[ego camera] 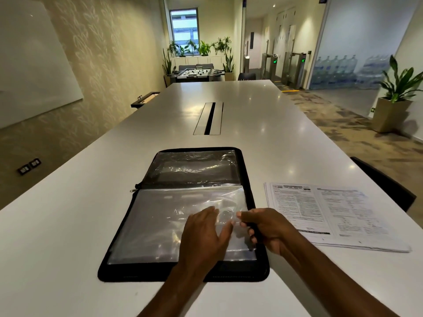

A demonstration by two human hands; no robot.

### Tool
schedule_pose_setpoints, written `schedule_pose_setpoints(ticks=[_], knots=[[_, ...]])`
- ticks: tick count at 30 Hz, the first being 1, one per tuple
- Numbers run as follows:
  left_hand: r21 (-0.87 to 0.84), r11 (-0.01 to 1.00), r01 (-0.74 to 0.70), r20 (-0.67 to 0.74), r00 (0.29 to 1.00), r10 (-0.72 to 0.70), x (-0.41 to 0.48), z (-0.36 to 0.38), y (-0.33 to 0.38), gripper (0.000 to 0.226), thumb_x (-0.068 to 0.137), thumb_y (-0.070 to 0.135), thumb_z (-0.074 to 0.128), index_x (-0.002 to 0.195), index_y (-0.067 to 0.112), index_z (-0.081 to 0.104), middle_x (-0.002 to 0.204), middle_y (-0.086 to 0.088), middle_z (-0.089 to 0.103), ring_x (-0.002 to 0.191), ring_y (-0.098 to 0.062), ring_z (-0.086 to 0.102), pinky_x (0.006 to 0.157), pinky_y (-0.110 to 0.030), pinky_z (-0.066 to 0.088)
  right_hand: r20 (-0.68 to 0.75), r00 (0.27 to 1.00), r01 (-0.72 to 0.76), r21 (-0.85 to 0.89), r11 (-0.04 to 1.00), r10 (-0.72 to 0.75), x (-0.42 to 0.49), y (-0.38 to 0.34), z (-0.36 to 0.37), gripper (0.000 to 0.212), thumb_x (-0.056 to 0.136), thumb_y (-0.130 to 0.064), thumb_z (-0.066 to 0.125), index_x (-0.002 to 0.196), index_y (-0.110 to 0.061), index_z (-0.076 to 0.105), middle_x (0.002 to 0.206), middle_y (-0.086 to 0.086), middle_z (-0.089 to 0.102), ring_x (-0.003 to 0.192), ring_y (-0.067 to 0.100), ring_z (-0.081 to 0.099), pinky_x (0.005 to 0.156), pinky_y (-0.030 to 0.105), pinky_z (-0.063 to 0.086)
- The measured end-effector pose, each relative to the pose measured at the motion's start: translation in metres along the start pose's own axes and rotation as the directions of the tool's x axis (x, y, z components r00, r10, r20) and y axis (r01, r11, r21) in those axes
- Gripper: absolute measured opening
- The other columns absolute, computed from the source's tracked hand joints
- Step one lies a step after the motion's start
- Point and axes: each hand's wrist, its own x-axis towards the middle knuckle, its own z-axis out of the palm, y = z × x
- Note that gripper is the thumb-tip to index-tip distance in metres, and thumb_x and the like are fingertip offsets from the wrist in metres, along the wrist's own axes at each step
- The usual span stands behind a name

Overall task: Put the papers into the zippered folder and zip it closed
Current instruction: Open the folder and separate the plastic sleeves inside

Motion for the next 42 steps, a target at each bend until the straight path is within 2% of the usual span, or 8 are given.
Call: schedule_pose_setpoints(ticks=[7,15,20,26,30,35,39,42], knots=[[0.058,0.981,-0.183,0.043,0.983,0.181,0.004,0.001,0.004,0.066,0.087,0.056,0.051,0.144,0.029,0.031,0.148,0.006,0.040,0.135,-0.012,0.033,0.113,-0.037,0.028,0.004,0.999,-0.045,0.006,0.999,0.045,0.001,0.007,-0.007,0.019,0.081,-0.016,0.074,0.087,-0.002,0.063,0.059,0.007,0.057,0.043,0.012,0.042,0.042,0.024,0.034],[0.152,0.890,-0.429,-0.124,0.885,0.448,0.009,0.004,0.012,0.025,0.075,0.020,0.072,0.100,0.016,0.073,0.096,0.000,0.075,0.086,-0.016,0.069,0.084,-0.037,0.054,-0.007,0.996,-0.090,0.078,0.993,0.091,0.008,0.014,-0.012,0.036,0.087,-0.036,0.068,0.064,-0.010,0.060,0.053,0.004,0.052,0.040,0.013,0.040,0.034,0.021,0.032],[0.207,0.884,-0.420,-0.170,0.874,0.455,0.004,0.008,0.012,0.018,0.076,0.021,0.075,0.093,0.018,0.074,0.090,0.002,0.075,0.085,-0.015,0.069,0.089,-0.043,0.051,0.000,0.988,-0.153,0.038,0.987,0.153,0.016,0.013,-0.015,0.035,0.095,-0.031,0.056,0.066,-0.012,0.060,0.057,0.004,0.055,0.040,0.011,0.043,0.033,0.020,0.033],[0.218,0.889,-0.402,-0.188,0.877,0.443,0.001,0.010,0.011,0.022,0.074,0.021,0.078,0.096,0.018,0.074,0.092,0.002,0.074,0.088,-0.015,0.069,0.093,-0.046,0.050,-0.212,0.932,0.156,-0.496,0.854,-0.294,0.021,0.003,-0.015,0.018,0.076,-0.020,0.075,0.071,-0.011,0.061,0.065,0.006,0.063,0.049,0.015,0.055,0.042,0.023,0.042],[0.208,0.884,-0.418,-0.198,0.868,0.456,0.000,0.014,0.012,0.019,0.078,0.023,0.074,0.097,0.020,0.074,0.093,0.004,0.074,0.088,-0.014,0.068,0.094,-0.044,0.048,-0.312,0.821,0.261,-0.541,0.800,-0.479,0.030,-0.013,-0.007,0.020,0.077,-0.025,0.073,0.070,-0.010,0.062,0.073,0.006,0.068,0.067,0.021,0.064,0.062,0.031,0.050],[0.206,0.886,-0.416,-0.199,0.868,0.454,-0.002,0.020,0.011,0.020,0.079,0.025,0.072,0.098,0.020,0.073,0.095,0.004,0.074,0.088,-0.014,0.067,0.094,-0.044,0.048,-0.296,0.951,0.108,0.033,0.994,-0.093,0.040,-0.030,-0.002,0.019,0.087,-0.008,0.058,0.070,-0.001,0.063,0.061,0.013,0.061,0.053,0.022,0.055,0.053,0.032,0.049],[0.218,0.880,-0.423,-0.202,0.862,0.464,-0.001,0.022,0.008,0.019,0.081,0.025,0.066,0.099,0.022,0.070,0.095,0.004,0.072,0.089,-0.015,0.065,0.094,-0.044,0.048,-0.093,0.982,-0.138,0.239,0.961,0.164,0.045,-0.030,-0.003,0.022,0.093,-0.016,0.053,0.093,0.006,0.059,0.085,0.022,0.062,0.064,0.027,0.059,0.045,0.034,0.058],[0.209,0.874,-0.438,-0.197,0.857,0.476,-0.003,0.023,0.009,0.019,0.085,0.027,0.059,0.101,0.022,0.068,0.097,0.004,0.072,0.090,-0.014,0.065,0.094,-0.045,0.047,0.125,0.952,-0.306,0.345,0.888,0.279,0.051,-0.031,-0.008,0.049,0.093,-0.031,0.058,0.119,0.009,0.048,0.108,0.032,0.061,0.081,0.040,0.067,0.058,0.050,0.061]])
